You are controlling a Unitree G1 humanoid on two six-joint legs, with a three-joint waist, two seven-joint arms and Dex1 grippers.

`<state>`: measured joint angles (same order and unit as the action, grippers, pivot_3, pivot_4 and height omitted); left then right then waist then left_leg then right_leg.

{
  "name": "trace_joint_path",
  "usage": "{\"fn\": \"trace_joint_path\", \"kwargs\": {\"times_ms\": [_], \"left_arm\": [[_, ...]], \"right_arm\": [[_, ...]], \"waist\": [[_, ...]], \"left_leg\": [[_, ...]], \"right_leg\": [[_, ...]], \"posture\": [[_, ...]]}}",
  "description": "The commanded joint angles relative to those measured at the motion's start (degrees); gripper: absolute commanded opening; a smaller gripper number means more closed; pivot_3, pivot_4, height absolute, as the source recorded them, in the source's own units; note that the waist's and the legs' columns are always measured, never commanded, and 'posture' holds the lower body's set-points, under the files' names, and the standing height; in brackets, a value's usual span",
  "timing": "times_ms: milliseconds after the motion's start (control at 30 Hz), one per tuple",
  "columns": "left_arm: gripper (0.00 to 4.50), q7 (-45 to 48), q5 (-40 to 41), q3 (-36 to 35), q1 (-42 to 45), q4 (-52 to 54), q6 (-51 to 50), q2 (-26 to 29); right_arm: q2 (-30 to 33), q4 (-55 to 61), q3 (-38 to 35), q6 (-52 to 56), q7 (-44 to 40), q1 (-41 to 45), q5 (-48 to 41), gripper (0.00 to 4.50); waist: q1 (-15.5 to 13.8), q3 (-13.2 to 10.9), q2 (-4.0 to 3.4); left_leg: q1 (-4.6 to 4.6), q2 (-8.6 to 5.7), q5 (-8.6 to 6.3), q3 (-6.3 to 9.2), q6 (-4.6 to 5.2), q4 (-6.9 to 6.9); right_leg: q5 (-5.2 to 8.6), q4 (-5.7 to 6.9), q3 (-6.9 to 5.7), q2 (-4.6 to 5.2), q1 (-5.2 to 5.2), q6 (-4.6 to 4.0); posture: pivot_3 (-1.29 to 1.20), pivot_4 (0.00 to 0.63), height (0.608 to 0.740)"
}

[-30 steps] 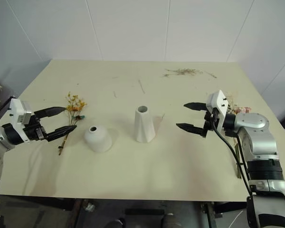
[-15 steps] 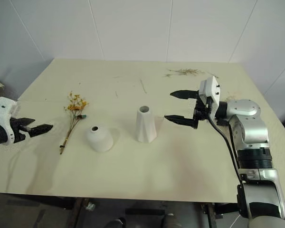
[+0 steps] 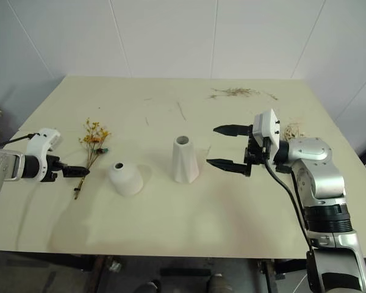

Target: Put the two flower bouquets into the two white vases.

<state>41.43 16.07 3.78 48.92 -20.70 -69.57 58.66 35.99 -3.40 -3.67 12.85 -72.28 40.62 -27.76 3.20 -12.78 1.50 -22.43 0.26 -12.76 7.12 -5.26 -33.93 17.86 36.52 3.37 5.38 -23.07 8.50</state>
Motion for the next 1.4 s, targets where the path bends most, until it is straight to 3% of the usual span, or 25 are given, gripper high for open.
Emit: {"fn": "trace_joint_path", "kwargs": {"times_ms": [33, 100, 267, 500, 767, 900, 1300, 1400], "left_arm": [[4.50, 0.7, -4.3, 4.5, 4.3, -6.7, 0.4, 0.2], [4.50, 1.5, -7.5, 7.8, 7.0, -11.5, 4.8, -0.4], [4.50, 7.0, -9.8, 12.7, 11.6, -17.8, 4.5, -2.8], [4.50, 9.8, -12.2, 13.5, 15.5, -26.3, 5.7, -8.0], [4.50, 12.4, -15.7, 13.4, 16.5, -34.1, 8.7, -9.8], [3.64, 12.4, -16.5, 12.2, 17.4, -36.5, 9.8, -10.7], [0.03, 9.0, -17.0, 5.9, 17.3, -38.8, 10.6, -12.4], [0.01, 8.9, -17.0, 4.5, 16.7, -38.6, 10.0, -11.9]], "right_arm": [[0.0, 2.7, -1.1, 0.0, 0.1, -0.8, -1.9, 4.49], [0.2, 3.4, -0.9, 0.4, -1.3, -1.3, -3.0, 4.49], [0.0, 4.4, -0.4, -0.5, -1.3, -0.5, -2.9, 4.49], [1.0, 3.9, -1.3, -1.5, -1.7, 0.2, -2.7, 4.49], [2.5, 3.8, -1.7, -1.2, -2.8, 1.7, -3.2, 4.49], [3.2, 4.5, -1.6, -0.5, -3.3, 1.8, -3.7, 4.50], [4.0, 2.6, -0.7, -0.6, -3.8, 3.8, -2.9, 4.50], [3.7, 2.0, -0.6, -0.7, -3.6, 4.4, -2.7, 4.50]], "waist": [[0.0, 0.0, 0.00], [0.0, 0.0, 0.00], [-0.1, 0.0, 0.01], [-0.1, 0.0, 0.01], [-0.1, 0.0, 0.00], [-0.1, 0.0, 0.00], [-0.4, 0.0, 0.00], [-0.5, 0.0, 0.00]], "left_leg": [[0.01, 0.00, 0.00, -0.01, 0.00, 0.00], [0.00, 0.01, 0.00, 0.00, 0.00, 0.00], [-0.09, -0.01, 0.00, 0.01, 0.00, -0.02], [-0.12, -0.01, 0.00, 0.01, 0.00, -0.02], [-0.05, -0.03, 0.02, 0.00, -0.03, -0.15], [0.02, -0.03, 0.04, -0.01, -0.03, -0.19], [-0.02, -0.15, 0.03, 0.00, -0.03, -0.20], [-0.02, -0.15, 0.03, 0.01, -0.03, -0.21]], "right_leg": [[0.00, 0.00, 0.01, 0.00, 0.00, 0.00], [0.00, 0.00, 0.00, -0.02, -0.02, 0.01], [0.00, -0.02, -0.01, -0.01, -0.03, 0.01], [0.01, 0.02, -0.01, -0.01, -0.10, 0.03], [0.01, 0.24, 0.00, 0.01, -0.09, 0.04], [0.01, 0.34, 0.02, 0.01, -0.06, 0.05], [0.04, 0.31, 0.03, 0.13, -0.05, 0.11], [0.04, 0.33, 0.03, 0.13, -0.06, 0.11]], "posture": [[0.00, 0.150, 0.740], [0.00, 0.150, 0.740], [0.00, 0.150, 0.740], [0.00, 0.150, 0.740], [0.00, 0.150, 0.740], [0.00, 0.150, 0.740], [0.00, 0.150, 0.740], [0.00, 0.150, 0.740]]}}
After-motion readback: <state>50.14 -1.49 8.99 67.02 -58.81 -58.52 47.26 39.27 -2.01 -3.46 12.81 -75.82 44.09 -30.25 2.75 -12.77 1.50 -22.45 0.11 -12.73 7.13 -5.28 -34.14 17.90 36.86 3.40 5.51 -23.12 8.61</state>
